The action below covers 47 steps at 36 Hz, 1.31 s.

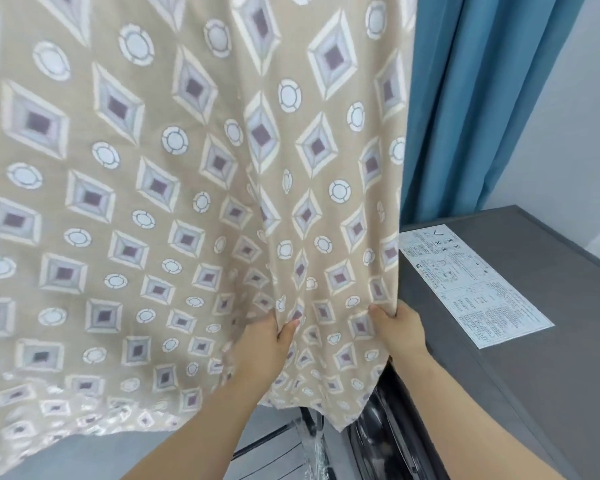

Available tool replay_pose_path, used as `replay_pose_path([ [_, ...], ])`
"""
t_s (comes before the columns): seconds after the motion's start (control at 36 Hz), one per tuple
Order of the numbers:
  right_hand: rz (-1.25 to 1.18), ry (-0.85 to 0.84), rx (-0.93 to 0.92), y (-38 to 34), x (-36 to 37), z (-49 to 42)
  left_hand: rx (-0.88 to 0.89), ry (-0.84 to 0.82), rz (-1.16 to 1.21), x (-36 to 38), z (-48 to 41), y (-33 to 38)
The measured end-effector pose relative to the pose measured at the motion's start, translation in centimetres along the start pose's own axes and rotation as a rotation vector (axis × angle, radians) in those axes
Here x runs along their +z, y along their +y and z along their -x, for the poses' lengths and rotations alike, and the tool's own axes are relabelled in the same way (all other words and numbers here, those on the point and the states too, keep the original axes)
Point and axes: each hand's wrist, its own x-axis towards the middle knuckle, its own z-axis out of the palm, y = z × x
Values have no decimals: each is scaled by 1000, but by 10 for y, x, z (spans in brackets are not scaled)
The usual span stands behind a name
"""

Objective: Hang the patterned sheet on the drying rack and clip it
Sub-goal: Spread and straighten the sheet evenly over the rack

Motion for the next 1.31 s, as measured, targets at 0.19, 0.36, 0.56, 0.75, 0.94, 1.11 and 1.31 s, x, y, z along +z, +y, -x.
replay_pose_path([
  [0.19,-339,-121,-97,-13,3,12,24,-178,91,5,8,16],
  [0.36,-359,54,-251,-32,-2,2,35,54,426,-26,0,36],
  [0.56,-45,115,-247,-19,1,-10,-28,119,170,-32,-14,29],
  [0.75,-8,126,-145,-12,10,-12,-51,17,56,-21,-13,19],
  [0.94,-147,378,-241,-14,29,20,-25,-137,164,-24,-13,-1],
  [1.11,-199,165,-227,-4,61,47,-152,-163,334,-33,13,-65],
  [1.31,13,-311,-117,20,116,75,-349,-109,285,-43,31,-127],
])
